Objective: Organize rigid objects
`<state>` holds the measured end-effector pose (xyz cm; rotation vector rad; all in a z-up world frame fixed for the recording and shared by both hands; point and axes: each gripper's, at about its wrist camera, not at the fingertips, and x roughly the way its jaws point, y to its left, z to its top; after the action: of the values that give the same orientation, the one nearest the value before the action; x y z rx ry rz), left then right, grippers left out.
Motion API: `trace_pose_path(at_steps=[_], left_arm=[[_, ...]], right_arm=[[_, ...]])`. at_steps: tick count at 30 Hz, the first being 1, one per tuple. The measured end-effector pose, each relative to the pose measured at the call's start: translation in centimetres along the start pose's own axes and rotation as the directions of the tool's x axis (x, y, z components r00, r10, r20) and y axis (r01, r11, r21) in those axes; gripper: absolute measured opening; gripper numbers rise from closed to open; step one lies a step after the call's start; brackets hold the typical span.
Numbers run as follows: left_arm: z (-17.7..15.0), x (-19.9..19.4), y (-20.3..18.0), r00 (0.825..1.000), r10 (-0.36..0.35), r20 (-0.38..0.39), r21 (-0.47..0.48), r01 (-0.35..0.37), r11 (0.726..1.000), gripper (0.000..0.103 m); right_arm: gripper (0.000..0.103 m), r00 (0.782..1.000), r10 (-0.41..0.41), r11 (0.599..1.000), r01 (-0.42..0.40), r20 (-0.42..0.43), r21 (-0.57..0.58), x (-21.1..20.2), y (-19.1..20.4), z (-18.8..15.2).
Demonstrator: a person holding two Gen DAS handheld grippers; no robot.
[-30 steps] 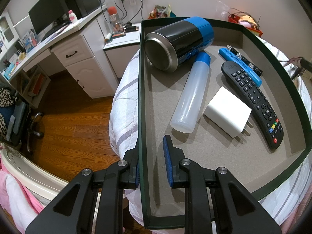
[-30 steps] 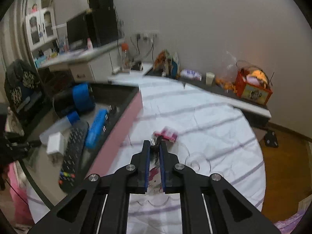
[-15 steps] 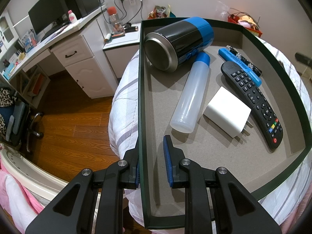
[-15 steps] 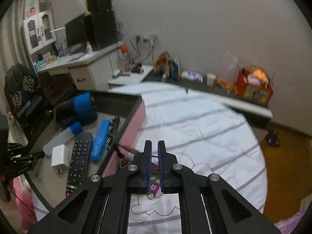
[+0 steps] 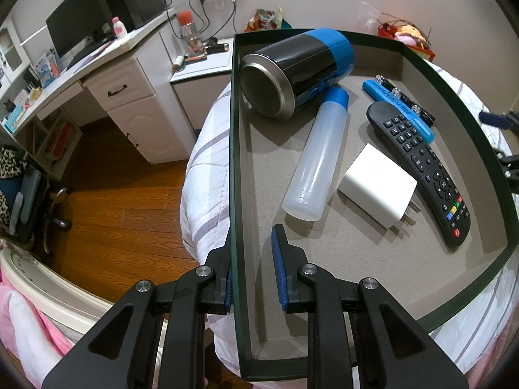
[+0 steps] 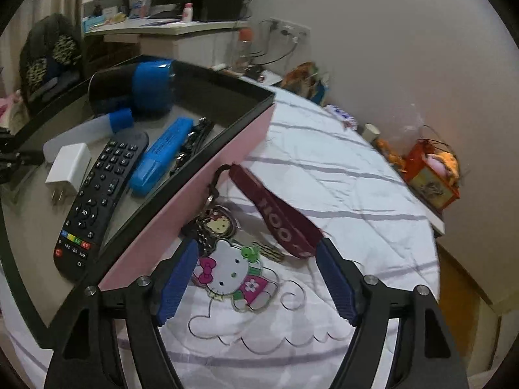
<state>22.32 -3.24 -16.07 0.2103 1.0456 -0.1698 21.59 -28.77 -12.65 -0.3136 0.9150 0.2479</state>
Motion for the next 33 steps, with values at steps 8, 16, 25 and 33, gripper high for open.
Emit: trace_pose_path(at_steps=[8,16,25,33], left_arm=[[0.0,0.0,0.0,1.000,0.003,-0.001,0.002,-0.003,1.000,0.018],[0.0,0.1,0.0,1.000,0.004,-0.001,0.001,-0.004,1.000,0.019],[0.0,0.1,0.1,1.000,0.006,-0.002,0.003,-0.006,1.000,0.019],[0.0,0.2,0.1,1.000,0.005,-0.001,0.004,-0.005,1.000,0.019]], right_arm=[[0.078,0.996,0.076,0.997,-0.077,-0.038,-0.017,2.6,-0.7,-0.4],[0.072,0.983,0.184,0.978,-0.182,-0.011,0.103,3.4,-2.8,-0.5],[0.044,0.991,0.131,0.978,-0.130,0.003,0.165,2.1,-2.4,-1.2],[0.045,0.990,0.093,0.950,-0.057,-0.103,0.307,0.2,-3.3,-3.2]])
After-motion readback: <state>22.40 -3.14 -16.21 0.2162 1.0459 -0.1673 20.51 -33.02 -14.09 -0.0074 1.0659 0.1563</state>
